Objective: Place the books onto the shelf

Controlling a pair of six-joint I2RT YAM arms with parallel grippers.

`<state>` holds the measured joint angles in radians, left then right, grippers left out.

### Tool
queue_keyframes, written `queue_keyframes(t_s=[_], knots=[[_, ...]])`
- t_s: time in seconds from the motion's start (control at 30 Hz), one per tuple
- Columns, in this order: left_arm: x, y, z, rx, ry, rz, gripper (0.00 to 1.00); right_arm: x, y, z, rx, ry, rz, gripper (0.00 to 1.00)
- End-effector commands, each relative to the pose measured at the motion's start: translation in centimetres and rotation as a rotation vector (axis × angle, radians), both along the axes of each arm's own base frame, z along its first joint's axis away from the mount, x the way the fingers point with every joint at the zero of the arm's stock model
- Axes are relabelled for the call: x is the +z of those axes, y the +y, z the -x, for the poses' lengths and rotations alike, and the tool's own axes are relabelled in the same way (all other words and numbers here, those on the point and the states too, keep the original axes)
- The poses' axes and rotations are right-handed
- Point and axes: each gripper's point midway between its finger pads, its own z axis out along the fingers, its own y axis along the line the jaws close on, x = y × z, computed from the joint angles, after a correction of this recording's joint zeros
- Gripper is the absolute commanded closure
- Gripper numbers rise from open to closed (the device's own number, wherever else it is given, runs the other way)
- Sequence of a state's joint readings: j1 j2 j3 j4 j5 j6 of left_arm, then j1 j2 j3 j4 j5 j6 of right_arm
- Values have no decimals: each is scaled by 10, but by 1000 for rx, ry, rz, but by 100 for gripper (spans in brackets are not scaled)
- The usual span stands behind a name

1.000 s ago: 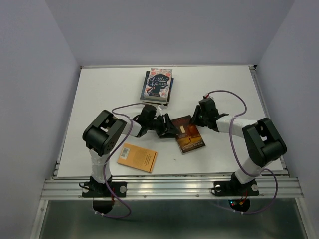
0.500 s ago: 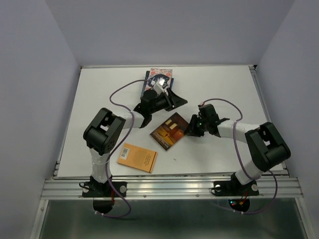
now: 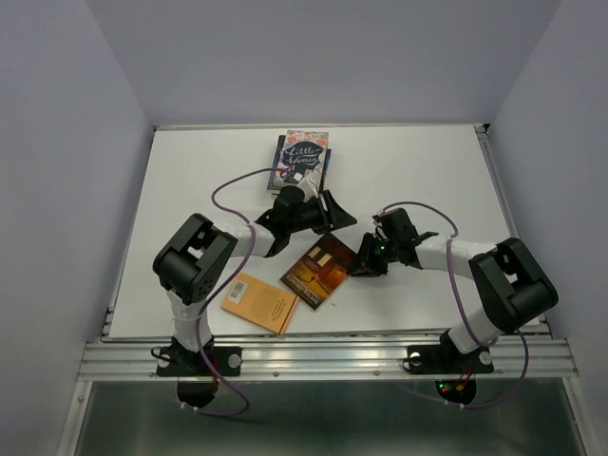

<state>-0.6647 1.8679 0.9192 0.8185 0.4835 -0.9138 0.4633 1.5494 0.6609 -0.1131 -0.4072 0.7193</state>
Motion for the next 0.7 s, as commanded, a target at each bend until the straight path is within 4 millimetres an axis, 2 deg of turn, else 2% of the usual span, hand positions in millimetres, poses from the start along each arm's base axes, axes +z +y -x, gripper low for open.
queue_keyframes(t_s=[0.0, 0.17, 0.2, 0.23, 0.27, 0.3, 0.33, 0.37, 0.43, 0.47, 0.53, 0.63, 0.67], knots=[[31, 38, -10, 119, -122, -148, 42, -19, -28, 3, -65, 27, 150, 85], [2, 80, -11, 179, -93, -330, 41, -20, -33, -25, -101, -45, 214, 84], [-11, 90, -9, 186, -74, -400, 40, -19, -31, -35, -106, -61, 223, 84], [-16, 93, -8, 185, -60, -427, 40, -18, -30, -41, -103, -76, 232, 84], [-20, 98, -7, 184, -44, -439, 40, -18, -33, -50, -105, -103, 259, 84], [-24, 101, -4, 176, -37, -448, 40, -8, -29, -66, -113, -143, 260, 84], [-22, 103, -2, 174, -29, -434, 40, -11, -29, -73, -108, -154, 278, 84], [-28, 111, 2, 180, -6, -427, 40, -9, -31, -83, -104, -186, 308, 83], [-19, 116, 3, 187, -16, -378, 40, 1, -24, -104, -96, -234, 308, 81], [-25, 122, 6, 192, -2, -386, 40, 5, -21, -109, -66, -256, 306, 80], [-26, 132, 2, 216, -6, -396, 39, 18, -14, -122, -47, -298, 296, 74], [-36, 140, 3, 213, 14, -406, 38, 33, -11, -119, 0, -339, 272, 50], [-39, 141, 5, 206, 23, -406, 38, 44, -10, -116, 7, -361, 254, 48]])
